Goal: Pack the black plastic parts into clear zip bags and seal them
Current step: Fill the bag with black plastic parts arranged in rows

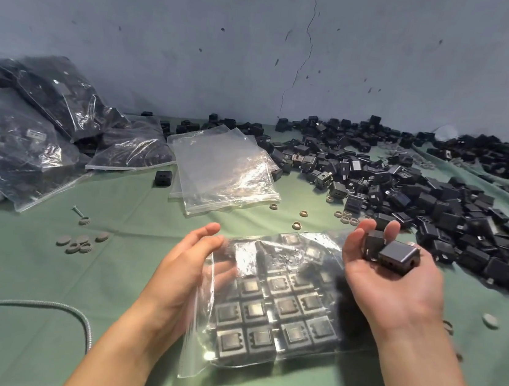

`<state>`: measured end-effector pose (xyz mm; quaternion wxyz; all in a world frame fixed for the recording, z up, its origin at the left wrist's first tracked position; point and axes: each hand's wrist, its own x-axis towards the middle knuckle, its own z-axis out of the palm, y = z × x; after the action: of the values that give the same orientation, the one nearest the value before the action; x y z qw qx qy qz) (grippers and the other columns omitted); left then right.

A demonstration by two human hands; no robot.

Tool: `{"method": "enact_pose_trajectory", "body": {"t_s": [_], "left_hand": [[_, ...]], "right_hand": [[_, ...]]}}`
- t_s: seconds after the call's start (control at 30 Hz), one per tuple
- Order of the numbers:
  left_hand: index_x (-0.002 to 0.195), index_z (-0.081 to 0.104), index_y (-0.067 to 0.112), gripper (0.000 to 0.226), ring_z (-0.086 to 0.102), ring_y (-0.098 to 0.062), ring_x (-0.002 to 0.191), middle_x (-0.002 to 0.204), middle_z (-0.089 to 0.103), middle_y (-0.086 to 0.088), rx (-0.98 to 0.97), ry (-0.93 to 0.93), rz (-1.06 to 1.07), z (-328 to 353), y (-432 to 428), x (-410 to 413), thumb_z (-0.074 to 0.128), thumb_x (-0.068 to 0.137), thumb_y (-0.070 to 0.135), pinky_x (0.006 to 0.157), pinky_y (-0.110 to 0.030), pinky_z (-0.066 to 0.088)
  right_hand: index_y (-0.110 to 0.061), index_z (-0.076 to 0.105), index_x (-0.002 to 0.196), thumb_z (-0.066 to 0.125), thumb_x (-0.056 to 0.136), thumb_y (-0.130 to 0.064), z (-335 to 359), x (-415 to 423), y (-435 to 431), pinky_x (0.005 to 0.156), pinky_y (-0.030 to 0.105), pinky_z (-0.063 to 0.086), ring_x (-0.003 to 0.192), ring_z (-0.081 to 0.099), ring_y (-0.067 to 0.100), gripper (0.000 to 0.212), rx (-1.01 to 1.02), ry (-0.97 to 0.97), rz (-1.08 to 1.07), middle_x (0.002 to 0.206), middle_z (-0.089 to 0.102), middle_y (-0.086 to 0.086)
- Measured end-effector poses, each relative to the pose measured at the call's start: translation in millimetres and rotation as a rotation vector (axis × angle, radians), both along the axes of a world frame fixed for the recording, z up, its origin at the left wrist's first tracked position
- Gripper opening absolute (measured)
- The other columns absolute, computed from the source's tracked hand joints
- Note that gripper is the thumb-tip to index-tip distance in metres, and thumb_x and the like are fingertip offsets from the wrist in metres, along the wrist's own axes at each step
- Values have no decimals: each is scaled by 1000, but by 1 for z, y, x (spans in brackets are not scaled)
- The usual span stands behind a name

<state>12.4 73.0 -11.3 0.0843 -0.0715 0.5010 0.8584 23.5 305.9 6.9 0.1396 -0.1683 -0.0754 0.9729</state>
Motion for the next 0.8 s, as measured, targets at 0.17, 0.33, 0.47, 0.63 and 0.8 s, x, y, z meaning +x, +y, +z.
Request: {"method": "enact_pose_trajectory", "body": {"t_s": [0.17, 0.33, 0.47, 0.63, 0.8], "left_hand": [[110, 66, 5, 17, 73, -23, 79, 81, 76, -3, -63, 18, 63, 0, -21, 7, 58, 95, 7, 61, -30, 60], [117, 62, 12, 20, 70, -26, 65, 106, 73, -12, -244, 28, -39, 4, -23, 18, 55, 98, 14, 50, -30, 56], [123, 57, 19, 27, 66, -27, 59, 103, 74, -14, -310, 29, -139, 6, -17, 21, 58, 96, 19, 50, -30, 55], [122, 57, 15, 25, 68, -26, 63, 97, 75, -17, -316, 19, -77, 10, -18, 25, 55, 98, 14, 53, -32, 59], [121, 59, 13, 30, 72, -36, 93, 102, 72, -25, -193, -4, -172, 13, -12, 31, 61, 92, 17, 72, -39, 62]], "right_hand": [[-15, 67, 90, 42, 98, -20, 0, -1, 2, 73, 29, 54, 87, 64, 20, 27, -12, 5, 7, 95, 65, 11], [-16, 67, 90, 43, 97, -20, 0, 1, 2, 73, 29, 54, 90, 63, 19, 25, -34, 11, 17, 101, 64, 9], [-16, 67, 88, 43, 98, -21, 1, 3, 1, 69, 29, 53, 87, 63, 19, 27, -17, 9, 27, 98, 62, 7], [-16, 68, 90, 43, 98, -20, 0, 6, 2, 69, 28, 54, 87, 63, 19, 26, -22, 8, 28, 92, 65, 10], [-16, 68, 90, 43, 99, -22, 1, 6, -1, 69, 28, 55, 83, 65, 19, 27, -6, 10, 37, 91, 66, 8]]}}
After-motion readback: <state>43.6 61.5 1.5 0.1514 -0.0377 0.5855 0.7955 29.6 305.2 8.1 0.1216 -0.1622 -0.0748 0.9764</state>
